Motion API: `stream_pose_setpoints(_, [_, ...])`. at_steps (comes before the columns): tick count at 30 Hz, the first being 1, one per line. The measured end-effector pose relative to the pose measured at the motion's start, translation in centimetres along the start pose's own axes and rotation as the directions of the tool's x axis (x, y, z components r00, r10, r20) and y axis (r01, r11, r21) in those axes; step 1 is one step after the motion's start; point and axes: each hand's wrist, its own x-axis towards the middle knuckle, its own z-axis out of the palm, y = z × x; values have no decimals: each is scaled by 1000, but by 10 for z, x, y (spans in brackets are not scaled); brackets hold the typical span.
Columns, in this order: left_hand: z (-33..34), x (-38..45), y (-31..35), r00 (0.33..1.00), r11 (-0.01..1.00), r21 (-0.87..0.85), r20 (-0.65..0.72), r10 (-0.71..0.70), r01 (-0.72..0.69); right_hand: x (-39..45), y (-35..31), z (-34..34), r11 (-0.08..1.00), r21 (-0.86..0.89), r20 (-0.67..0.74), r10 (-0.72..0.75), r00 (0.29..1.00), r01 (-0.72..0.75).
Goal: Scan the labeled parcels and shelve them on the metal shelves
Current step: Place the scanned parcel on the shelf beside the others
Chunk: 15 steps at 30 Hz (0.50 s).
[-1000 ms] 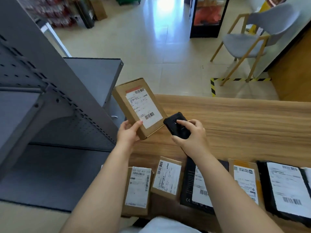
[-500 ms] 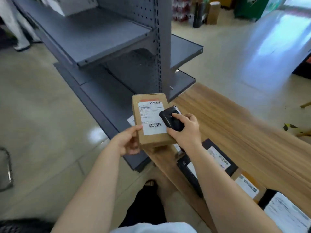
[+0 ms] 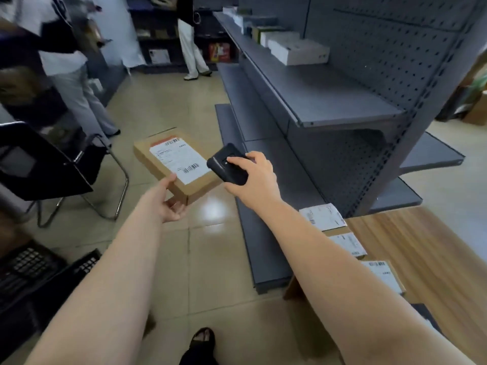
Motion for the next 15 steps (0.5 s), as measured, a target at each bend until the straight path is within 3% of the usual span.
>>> stream_pose_setpoints(3, [-1,12,64,998,987,-151,13,56,-53,56,-41,4,994,-48,-28,-95,995,94])
stream_pose_setpoints(5, [11,20,114,993,983,-163,66,96,-85,103,-62,-5,984,-115,-78,-148,986,139])
stream_pose_setpoints(10, [78,34,228,944,979,17,268,191,-203,221,-95,-51,985,-171,-297,-89,951,39])
stream_pose_setpoints(15, [173,54,287,872,912,282,470,139,-297,289,-90,-105,972,-195,-469,23,883,-129])
